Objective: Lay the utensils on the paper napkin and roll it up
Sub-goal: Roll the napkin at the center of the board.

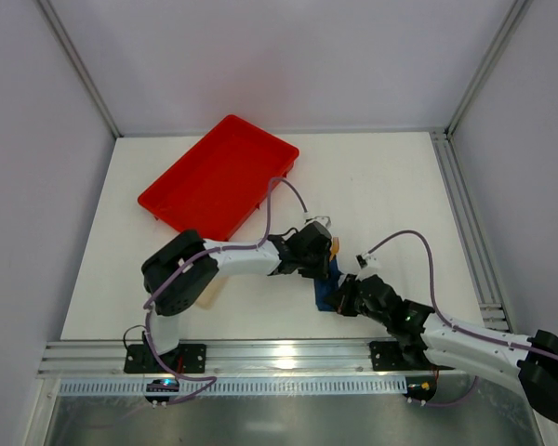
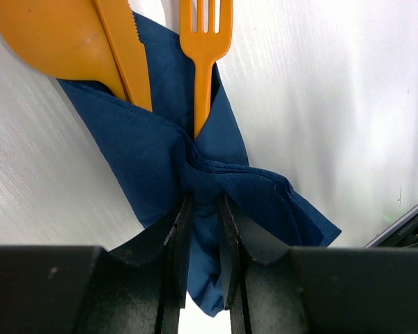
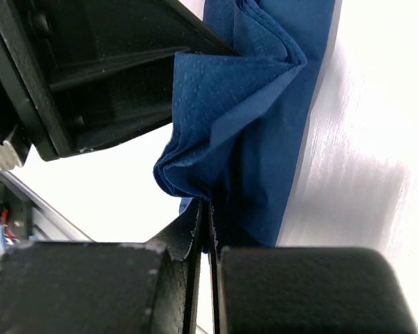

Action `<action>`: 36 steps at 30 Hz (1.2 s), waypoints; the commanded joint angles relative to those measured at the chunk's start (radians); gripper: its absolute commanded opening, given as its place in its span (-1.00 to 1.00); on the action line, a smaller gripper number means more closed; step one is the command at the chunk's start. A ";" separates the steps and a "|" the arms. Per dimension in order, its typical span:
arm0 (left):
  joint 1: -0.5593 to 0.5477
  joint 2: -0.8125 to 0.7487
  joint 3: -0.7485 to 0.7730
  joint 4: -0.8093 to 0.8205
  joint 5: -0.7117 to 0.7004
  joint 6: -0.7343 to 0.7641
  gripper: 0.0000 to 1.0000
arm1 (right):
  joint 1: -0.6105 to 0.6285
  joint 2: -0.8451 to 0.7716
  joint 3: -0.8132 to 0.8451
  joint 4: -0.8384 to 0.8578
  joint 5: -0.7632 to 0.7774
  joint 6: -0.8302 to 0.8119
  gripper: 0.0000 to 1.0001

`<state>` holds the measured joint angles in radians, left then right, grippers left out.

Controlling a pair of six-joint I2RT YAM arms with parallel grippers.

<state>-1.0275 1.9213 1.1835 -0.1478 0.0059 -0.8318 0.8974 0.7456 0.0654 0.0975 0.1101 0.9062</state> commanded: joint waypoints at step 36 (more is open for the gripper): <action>-0.006 0.071 0.027 -0.099 0.016 0.003 -0.47 | 0.012 -0.130 0.157 -0.256 0.257 0.126 0.00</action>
<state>-1.0279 1.9427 1.2137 -0.1623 0.0193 -0.8337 0.9043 0.6235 0.1818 -0.1745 0.3161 1.0481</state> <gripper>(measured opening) 0.263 0.497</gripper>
